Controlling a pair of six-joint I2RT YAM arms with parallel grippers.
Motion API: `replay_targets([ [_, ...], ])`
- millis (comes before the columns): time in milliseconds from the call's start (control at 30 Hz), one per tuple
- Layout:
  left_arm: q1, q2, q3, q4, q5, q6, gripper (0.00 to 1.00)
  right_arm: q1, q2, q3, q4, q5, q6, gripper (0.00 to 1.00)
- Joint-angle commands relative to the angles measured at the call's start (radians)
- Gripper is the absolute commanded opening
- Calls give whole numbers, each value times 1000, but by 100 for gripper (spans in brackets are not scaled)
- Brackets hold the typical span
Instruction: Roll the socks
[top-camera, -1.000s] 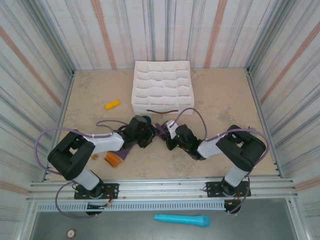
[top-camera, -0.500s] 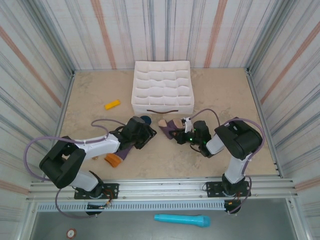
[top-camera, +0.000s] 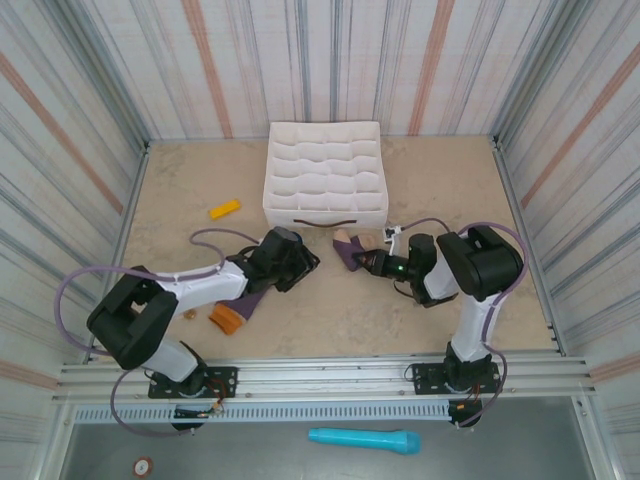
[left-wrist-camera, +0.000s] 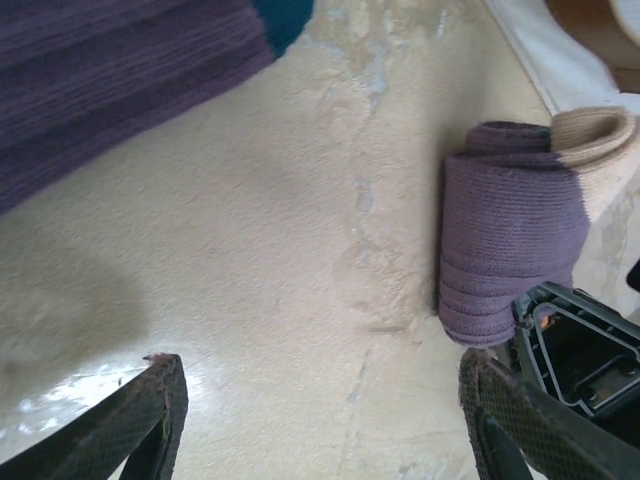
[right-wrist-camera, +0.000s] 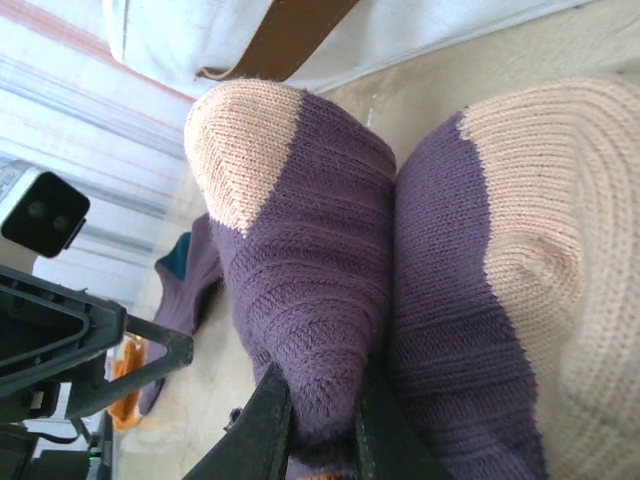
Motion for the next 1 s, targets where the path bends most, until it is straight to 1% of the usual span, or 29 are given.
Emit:
replay_targets([
  [0,-19,26,66,-48,-41,63,73,-43,75,-41,-569,92,9,0],
  [133,-29,60,111,-57,-37,77,73,-50,34,3,-727,105,36,0],
  [233,-39,77,130,-56,-37,80,73,-63,-11,6,-794,130,76,0],
  [300,-45,88,142,-58,-42,86,73,-71,-51,23,-887,168,104,0],
  [367,-50,100,154,-61,-42,91,73,-80,-83,45,-968,172,130,0],
  [433,-55,115,168,-61,-39,99,73,-81,-118,79,-1081,194,125,0],
  [533,-58,142,196,-60,-28,115,72,-88,-151,99,-1154,216,120,0],
  [600,-62,162,218,-53,-22,133,71,-93,-151,105,-1173,225,110,0],
  [700,-70,212,263,-41,-3,157,68,-100,-136,99,-1152,215,111,0],
  [833,-76,281,286,15,14,141,65,-99,-134,83,-1118,214,119,0],
  [967,-78,337,301,88,18,123,65,-99,-140,74,-1105,213,122,0],
])
